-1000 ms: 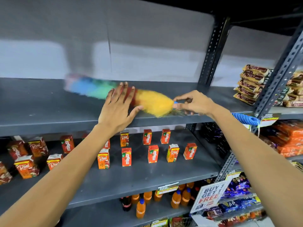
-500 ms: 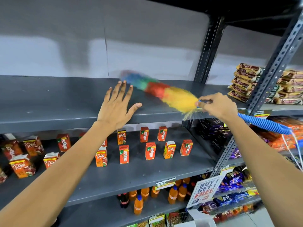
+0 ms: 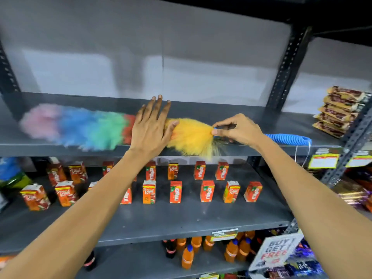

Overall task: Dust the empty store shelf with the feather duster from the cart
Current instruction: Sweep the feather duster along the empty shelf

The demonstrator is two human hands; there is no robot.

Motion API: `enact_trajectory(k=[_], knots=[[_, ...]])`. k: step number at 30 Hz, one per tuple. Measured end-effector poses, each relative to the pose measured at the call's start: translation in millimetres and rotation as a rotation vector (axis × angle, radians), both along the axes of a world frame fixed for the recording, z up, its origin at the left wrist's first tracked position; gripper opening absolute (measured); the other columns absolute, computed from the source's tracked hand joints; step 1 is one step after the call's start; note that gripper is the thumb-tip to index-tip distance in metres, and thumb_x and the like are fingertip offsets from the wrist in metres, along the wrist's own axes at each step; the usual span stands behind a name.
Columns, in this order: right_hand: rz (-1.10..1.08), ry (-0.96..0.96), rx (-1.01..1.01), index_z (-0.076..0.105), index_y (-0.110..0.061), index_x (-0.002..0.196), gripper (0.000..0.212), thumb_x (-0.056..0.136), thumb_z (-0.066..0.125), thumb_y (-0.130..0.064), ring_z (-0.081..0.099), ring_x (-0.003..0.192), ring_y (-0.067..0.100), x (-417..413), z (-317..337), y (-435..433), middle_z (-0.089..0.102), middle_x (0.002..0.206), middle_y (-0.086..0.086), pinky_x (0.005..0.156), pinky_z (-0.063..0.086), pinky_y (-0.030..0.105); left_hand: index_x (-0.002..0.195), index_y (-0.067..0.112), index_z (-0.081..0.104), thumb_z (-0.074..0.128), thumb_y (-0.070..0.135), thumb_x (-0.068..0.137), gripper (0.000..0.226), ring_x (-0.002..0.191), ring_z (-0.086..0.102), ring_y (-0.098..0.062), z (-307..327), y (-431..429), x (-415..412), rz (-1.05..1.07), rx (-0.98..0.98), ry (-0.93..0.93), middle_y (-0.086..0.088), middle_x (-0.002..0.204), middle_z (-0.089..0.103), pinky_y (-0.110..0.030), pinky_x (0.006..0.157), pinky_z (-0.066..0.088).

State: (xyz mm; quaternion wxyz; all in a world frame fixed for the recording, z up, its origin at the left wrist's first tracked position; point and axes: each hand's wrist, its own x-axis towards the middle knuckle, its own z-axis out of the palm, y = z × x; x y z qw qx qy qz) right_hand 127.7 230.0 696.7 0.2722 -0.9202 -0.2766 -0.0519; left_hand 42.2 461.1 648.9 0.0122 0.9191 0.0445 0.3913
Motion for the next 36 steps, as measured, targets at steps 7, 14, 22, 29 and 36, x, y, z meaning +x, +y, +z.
enact_trajectory(k=[7, 14, 22, 29, 36], knots=[[0.143, -0.072, -0.043, 0.072, -0.036, 0.11, 0.037, 0.078, 0.068, -0.055, 0.061, 0.11, 0.022, -12, 4, 79, 0.072, 0.113, -0.005, 0.081, 0.044, 0.032, 0.137, 0.009, 0.037, 0.013, 0.055, 0.092, 0.069, 0.136, 0.03, -0.031, 3, 31, -18, 0.053, -0.036, -0.021, -0.018, 0.146, 0.037, -0.045, 0.111, 0.022], [0.089, -0.294, -0.12, 0.065, -0.038, 0.12, 0.037, 0.086, 0.058, -0.053, 0.057, 0.117, 0.031, -29, 5, 144, 0.066, 0.125, 0.003, 0.091, 0.047, 0.037, 0.139, 0.012, 0.034, 0.018, 0.048, 0.09, 0.063, 0.138, 0.026, -0.029, 2, 52, -24, 0.12, -0.035, -0.042, -0.015, 0.149, 0.033, -0.041, 0.112, 0.014], [0.148, -0.301, -0.142, 0.063, -0.04, 0.122, 0.033, 0.089, 0.056, -0.037, 0.058, 0.113, 0.031, -36, 1, 174, 0.068, 0.12, 0.004, 0.088, 0.046, 0.037, 0.14, 0.012, 0.032, 0.004, 0.057, 0.09, 0.073, 0.14, 0.023, -0.028, 5, 57, -31, 0.113, -0.047, -0.056, -0.015, 0.149, 0.031, -0.042, 0.113, 0.015], [0.382, 0.123, 0.018, 0.076, -0.033, 0.096, 0.033, 0.067, 0.077, -0.05, 0.066, 0.098, 0.026, -7, 2, 125, 0.076, 0.1, 0.002, 0.089, 0.049, 0.036, 0.14, 0.013, 0.033, 0.014, 0.054, 0.092, 0.066, 0.14, 0.023, -0.027, 1, 67, -39, 0.146, -0.084, -0.097, -0.013, 0.15, 0.03, -0.042, 0.113, 0.015], [0.228, 0.218, 0.096, 0.074, -0.012, 0.103, 0.028, 0.076, 0.077, -0.01, 0.063, 0.075, 0.004, 38, 3, 0, 0.073, 0.067, -0.02, 0.064, 0.045, -0.001, 0.14, 0.014, 0.034, 0.02, 0.051, 0.092, 0.062, 0.139, 0.024, -0.027, 17, 24, -17, 0.045, -0.08, -0.098, -0.013, 0.149, 0.033, -0.043, 0.112, 0.019]])
